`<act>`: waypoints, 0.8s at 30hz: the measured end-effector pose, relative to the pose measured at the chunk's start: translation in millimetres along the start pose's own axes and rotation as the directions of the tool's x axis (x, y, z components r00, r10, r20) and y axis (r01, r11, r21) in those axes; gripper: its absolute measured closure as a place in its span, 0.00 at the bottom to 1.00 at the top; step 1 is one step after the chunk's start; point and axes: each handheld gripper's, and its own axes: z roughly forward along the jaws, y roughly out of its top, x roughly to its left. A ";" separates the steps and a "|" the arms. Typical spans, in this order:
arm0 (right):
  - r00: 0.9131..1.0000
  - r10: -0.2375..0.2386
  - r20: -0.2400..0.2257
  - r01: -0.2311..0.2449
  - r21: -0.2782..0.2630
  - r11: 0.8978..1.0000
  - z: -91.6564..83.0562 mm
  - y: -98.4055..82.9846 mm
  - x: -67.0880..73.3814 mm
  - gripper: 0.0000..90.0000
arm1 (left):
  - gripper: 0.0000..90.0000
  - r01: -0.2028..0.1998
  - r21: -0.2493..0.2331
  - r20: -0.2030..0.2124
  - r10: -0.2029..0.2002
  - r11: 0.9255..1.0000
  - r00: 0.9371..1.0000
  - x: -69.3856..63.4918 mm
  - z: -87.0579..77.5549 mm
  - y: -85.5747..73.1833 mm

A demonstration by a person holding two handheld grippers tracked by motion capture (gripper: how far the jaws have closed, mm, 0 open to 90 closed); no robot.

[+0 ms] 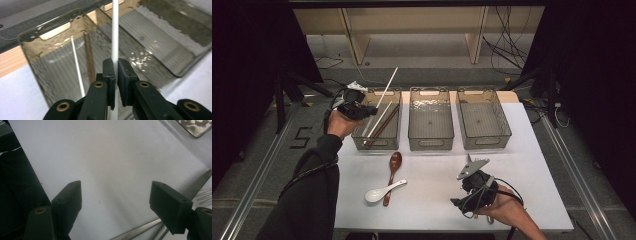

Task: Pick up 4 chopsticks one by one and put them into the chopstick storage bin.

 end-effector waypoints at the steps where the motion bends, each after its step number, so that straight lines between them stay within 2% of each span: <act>1: 1.000 -0.001 0.002 0.001 0.001 1.000 0.2 -0.3 -0.4 0.30 | 0.93 0.007 0.000 -0.003 -0.007 1.000 1.000 1.9 1.4 0.2; 3: 1.000 0.003 0.002 -0.003 0.002 1.000 -0.2 -0.5 -0.7 0.30 | 0.93 0.014 -0.001 -0.018 -0.014 1.000 1.000 4.0 4.1 -0.1; 6: 1.000 -0.008 -0.003 0.008 0.001 1.000 -1.1 -1.0 -1.4 0.30 | 0.93 0.017 -0.003 -0.023 -0.017 1.000 1.000 6.1 7.4 0.3; 11: 1.000 0.002 0.002 -0.002 0.002 1.000 -0.7 -0.6 -0.6 0.30 | 0.93 0.032 -0.010 -0.025 -0.032 0.999 0.999 9.0 11.3 1.0; 13: 1.000 0.002 0.001 -0.002 0.003 1.000 -0.1 -0.5 -0.6 0.30 | 0.93 0.025 0.002 -0.030 -0.024 1.000 0.999 9.9 13.8 0.7; 24: 1.000 -0.006 -0.007 0.006 0.009 1.000 -0.2 -1.3 -1.0 0.30 | 0.93 0.041 0.019 -0.050 -0.040 0.999 0.998 16.4 25.2 -7.8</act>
